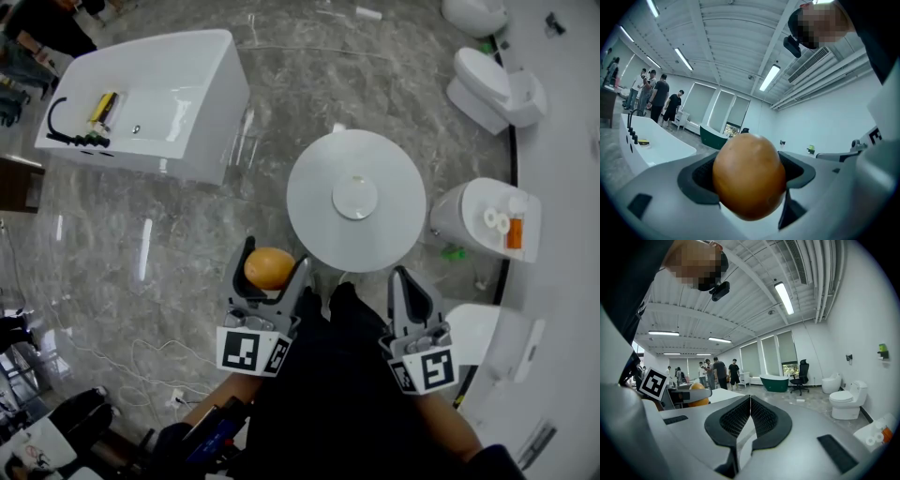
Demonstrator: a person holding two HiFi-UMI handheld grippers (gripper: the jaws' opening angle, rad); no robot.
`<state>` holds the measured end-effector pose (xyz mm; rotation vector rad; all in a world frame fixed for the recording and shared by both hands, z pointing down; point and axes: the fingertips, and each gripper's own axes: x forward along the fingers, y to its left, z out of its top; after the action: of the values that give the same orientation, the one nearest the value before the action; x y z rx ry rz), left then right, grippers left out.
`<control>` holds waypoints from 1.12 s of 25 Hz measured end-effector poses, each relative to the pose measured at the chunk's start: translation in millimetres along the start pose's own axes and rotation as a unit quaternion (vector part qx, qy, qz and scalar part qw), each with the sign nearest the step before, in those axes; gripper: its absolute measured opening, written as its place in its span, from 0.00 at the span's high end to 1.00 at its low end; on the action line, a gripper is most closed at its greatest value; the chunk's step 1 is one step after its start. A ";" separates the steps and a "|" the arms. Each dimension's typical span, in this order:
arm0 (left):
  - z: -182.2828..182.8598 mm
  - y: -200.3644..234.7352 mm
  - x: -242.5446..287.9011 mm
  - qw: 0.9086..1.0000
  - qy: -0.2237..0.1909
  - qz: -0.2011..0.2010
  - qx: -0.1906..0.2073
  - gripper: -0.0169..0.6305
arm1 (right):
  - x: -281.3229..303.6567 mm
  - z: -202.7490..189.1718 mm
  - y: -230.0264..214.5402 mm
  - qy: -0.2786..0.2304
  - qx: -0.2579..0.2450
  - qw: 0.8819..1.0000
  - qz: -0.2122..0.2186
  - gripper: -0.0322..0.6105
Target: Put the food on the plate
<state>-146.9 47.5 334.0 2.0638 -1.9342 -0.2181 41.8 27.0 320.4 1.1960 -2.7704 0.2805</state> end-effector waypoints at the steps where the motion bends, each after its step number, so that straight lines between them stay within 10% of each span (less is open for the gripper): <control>1: 1.8 -3.3 0.9 1.000 -0.003 0.003 0.001 0.40 | 1.8 3.2 -3.2 -0.004 -0.002 1.000 0.005 0.94; 28: -26.1 -122.7 60.9 1.000 -0.013 -0.016 -0.010 0.40 | -9.3 19.8 -89.0 -0.032 -0.013 0.996 0.076 0.94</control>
<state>-17.8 -4.3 325.1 2.0913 -1.9066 -0.2727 112.5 -30.5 310.6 1.0055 -2.9162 0.2211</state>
